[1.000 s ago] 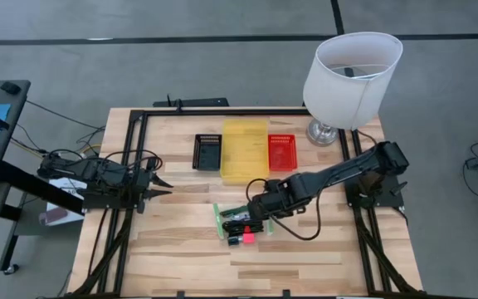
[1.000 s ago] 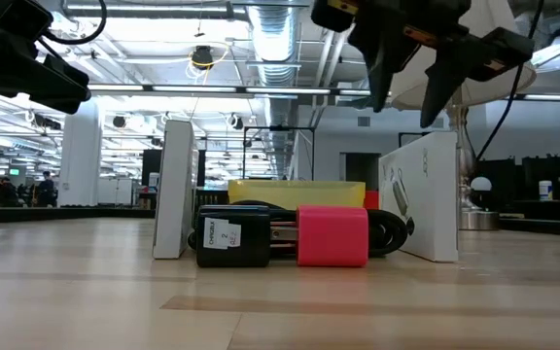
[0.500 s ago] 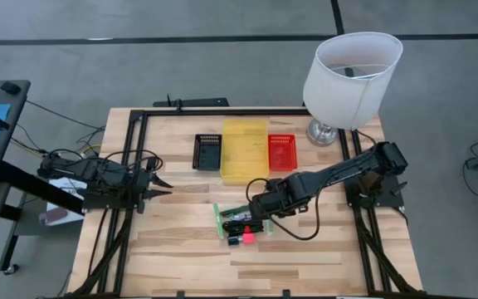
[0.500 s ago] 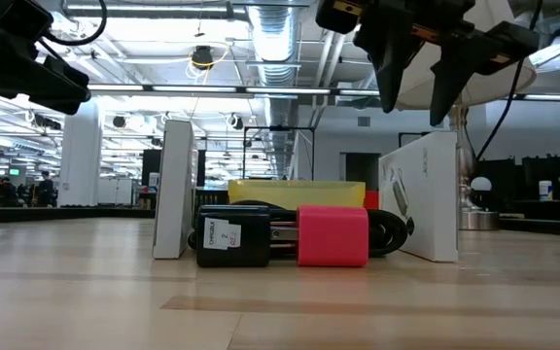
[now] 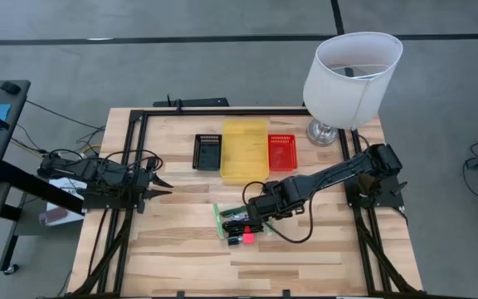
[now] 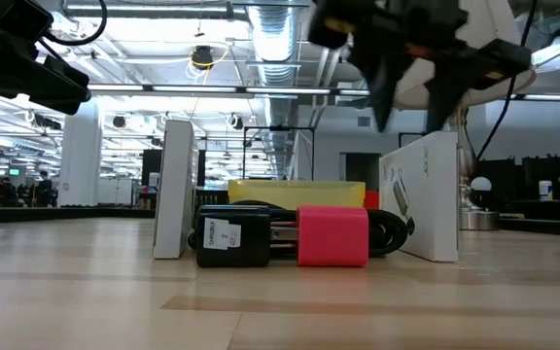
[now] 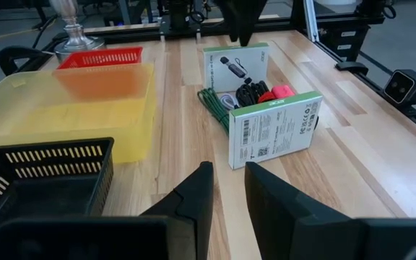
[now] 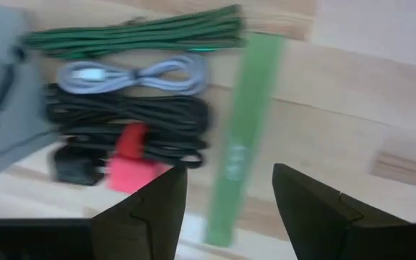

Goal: Pick and place items into bin
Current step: Put the white and green card reader box into the red bin

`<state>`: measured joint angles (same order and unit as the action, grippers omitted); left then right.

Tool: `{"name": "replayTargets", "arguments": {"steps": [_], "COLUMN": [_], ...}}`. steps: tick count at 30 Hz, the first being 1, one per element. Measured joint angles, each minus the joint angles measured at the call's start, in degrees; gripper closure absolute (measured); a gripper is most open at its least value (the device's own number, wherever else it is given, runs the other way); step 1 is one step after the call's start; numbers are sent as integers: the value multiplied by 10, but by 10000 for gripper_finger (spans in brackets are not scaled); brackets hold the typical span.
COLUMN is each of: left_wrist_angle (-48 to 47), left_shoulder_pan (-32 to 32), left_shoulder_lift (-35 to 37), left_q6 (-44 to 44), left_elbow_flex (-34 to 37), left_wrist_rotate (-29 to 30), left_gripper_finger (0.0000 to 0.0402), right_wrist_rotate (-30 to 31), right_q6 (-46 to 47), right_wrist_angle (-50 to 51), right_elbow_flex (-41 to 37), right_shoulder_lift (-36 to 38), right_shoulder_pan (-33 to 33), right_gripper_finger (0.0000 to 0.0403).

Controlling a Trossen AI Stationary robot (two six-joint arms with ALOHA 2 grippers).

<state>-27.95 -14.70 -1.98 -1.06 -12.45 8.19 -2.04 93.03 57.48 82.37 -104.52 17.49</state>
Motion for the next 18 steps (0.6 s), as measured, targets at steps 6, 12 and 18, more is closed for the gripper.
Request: {"name": "replayTargets", "arguments": {"steps": [6,12,18], "left_wrist_angle": [0,0,0], "left_shoulder_pan": [0,0,0], "left_shoulder_lift": [0,0,0], "left_q6": [0,0,0], "left_elbow_flex": [0,0,0], "left_wrist_rotate": [0,0,0], "left_gripper_finger": [329,329,329], "right_wrist_rotate": [-2,-11,-9], "right_q6": [-1,-7,-9], "right_wrist_angle": [-21,-17,-11], "right_elbow_flex": [2,1,2], "right_shoulder_lift": [-9,-18,-17], "right_shoulder_pan": [0,0,-4], "right_gripper_finger": [203,203,203]}}
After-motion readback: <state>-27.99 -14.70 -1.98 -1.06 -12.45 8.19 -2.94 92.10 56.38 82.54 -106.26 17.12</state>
